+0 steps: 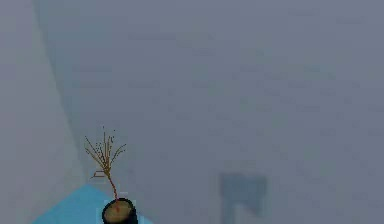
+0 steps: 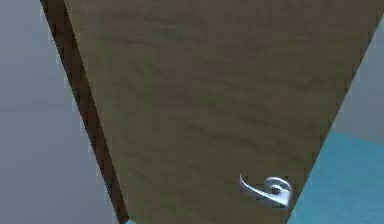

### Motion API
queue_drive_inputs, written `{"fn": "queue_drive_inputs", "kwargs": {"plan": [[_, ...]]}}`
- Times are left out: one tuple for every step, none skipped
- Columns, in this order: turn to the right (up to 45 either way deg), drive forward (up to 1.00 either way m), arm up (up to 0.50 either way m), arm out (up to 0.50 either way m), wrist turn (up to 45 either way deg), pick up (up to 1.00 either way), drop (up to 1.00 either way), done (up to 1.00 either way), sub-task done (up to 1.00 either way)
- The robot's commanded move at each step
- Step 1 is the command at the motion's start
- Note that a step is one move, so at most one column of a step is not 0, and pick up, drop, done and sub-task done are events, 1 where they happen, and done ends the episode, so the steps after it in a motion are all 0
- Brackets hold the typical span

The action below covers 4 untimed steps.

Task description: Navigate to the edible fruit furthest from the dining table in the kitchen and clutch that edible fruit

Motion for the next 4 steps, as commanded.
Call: {"fn": "queue_drive_inputs", "kwargs": {"plan": [[-45.0, 0.00, 0.00, 0.00, 0.0, 0.00, 0.00, 0.00, 0.00], [-45.0, 0.00, 0.00, 0.00, 0.0, 0.00, 0.00, 0.00, 0.00], [-36.0, 0.00, 0.00, 0.00, 0.0, 0.00, 0.00, 0.00, 0.00], [0.0, 1.00, 0.00, 0.00, 0.0, 0.00, 0.00, 0.00, 0.00]]}}
